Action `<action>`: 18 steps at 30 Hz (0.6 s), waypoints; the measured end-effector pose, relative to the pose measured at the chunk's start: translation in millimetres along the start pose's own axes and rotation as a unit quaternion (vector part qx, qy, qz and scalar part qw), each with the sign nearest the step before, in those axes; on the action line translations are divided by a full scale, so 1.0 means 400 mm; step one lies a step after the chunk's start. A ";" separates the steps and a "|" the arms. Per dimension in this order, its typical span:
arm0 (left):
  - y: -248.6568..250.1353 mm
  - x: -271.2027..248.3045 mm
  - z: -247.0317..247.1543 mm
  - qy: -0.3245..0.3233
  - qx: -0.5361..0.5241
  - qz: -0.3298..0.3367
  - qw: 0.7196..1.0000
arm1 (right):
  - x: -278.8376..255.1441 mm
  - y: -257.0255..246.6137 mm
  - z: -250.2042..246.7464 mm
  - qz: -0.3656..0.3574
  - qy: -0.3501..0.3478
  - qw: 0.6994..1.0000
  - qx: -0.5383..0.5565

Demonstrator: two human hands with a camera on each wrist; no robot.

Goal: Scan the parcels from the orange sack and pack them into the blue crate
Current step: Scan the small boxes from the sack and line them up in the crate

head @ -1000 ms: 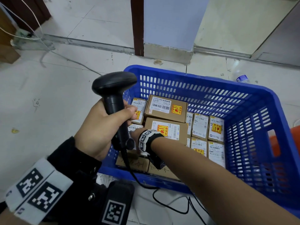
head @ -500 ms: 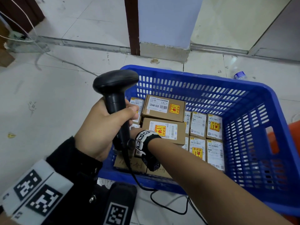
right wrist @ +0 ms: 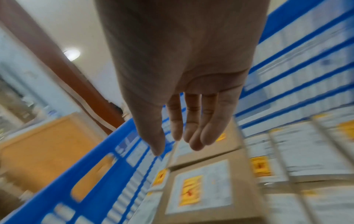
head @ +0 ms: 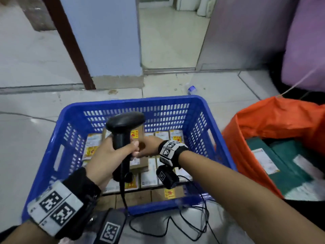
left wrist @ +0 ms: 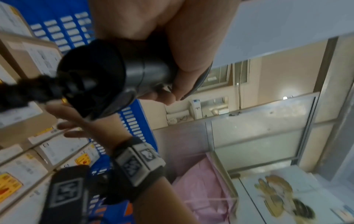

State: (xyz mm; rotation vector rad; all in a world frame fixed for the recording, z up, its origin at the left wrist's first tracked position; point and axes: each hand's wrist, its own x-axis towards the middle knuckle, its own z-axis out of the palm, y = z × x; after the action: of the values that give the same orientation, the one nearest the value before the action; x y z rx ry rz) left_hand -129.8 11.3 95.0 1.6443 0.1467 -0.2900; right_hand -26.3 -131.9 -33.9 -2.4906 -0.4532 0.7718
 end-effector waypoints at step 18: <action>0.093 0.046 0.555 -0.233 0.078 -0.007 0.969 | -0.852 1.051 -0.227 0.500 0.344 0.738 0.295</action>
State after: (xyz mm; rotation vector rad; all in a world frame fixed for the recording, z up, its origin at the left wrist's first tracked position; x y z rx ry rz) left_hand -124.6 -213.9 109.9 1.6851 -0.2256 -0.7049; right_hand -170.5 -661.2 -48.0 -2.0098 1.2891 0.1713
